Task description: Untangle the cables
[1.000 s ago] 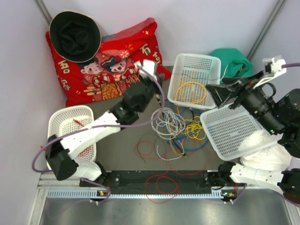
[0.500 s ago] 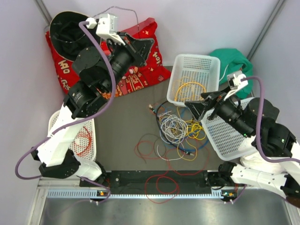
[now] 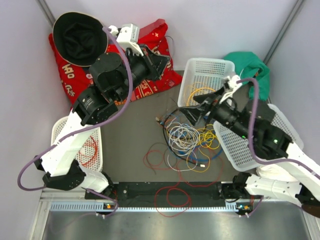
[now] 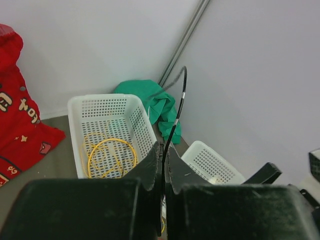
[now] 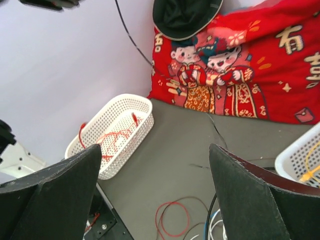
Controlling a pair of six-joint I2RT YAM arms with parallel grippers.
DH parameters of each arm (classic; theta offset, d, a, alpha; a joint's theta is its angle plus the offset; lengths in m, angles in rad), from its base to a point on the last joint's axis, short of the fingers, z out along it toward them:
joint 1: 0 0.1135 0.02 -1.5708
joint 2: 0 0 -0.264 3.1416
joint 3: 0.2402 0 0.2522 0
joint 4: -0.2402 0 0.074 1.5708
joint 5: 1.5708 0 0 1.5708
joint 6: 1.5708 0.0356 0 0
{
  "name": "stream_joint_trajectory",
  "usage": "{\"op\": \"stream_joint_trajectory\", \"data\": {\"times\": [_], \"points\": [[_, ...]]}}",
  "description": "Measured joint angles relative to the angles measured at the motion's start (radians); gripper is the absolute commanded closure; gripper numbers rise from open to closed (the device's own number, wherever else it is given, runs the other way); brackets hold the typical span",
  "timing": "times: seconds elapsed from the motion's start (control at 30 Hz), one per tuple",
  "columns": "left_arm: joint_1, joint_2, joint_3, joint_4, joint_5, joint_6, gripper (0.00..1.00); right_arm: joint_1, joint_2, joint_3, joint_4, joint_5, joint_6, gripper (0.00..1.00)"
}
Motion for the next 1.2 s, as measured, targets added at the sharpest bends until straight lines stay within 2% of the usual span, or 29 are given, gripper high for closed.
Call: {"op": "stream_joint_trajectory", "data": {"times": [0.43, 0.57, 0.67, 0.7, 0.77, 0.8, 0.9, 1.07, 1.2], "points": [[0.000, -0.032, -0.062, -0.002, 0.035, -0.044, 1.00, 0.000, 0.275, -0.036, 0.183, -0.033, -0.020, 0.18], [0.000, -0.044, -0.075, -0.002, 0.040, -0.050, 1.00, 0.000, 0.342, -0.032, 0.225, -0.007, -0.029, 0.25], [0.000, -0.061, -0.086, -0.002, 0.044, -0.055, 1.00, 0.000, 0.384, -0.032, 0.232, 0.037, -0.031, 0.36], [0.000, -0.068, -0.091, -0.002, 0.046, -0.057, 1.00, 0.000, 0.394, -0.032, 0.233, 0.049, -0.032, 0.53], [0.000, -0.080, -0.100, 0.000, 0.047, -0.063, 1.00, 0.000, 0.415, -0.032, 0.248, 0.072, -0.037, 0.70], [0.000, -0.085, -0.105, 0.000, 0.048, -0.064, 1.00, 0.000, 0.425, -0.032, 0.261, 0.083, -0.037, 0.83], [0.000, -0.101, -0.123, 0.005, 0.049, -0.072, 1.00, -0.001, 0.445, -0.032, 0.286, 0.110, -0.038, 1.00], [0.000, -0.126, -0.160, 0.006, 0.049, -0.075, 1.00, -0.001, 0.451, -0.030, 0.295, 0.131, -0.039, 1.00], [0.000, -0.189, -0.267, 0.049, 0.018, -0.074, 1.00, -0.001, 0.443, 0.037, 0.200, 0.144, -0.066, 1.00]]}}
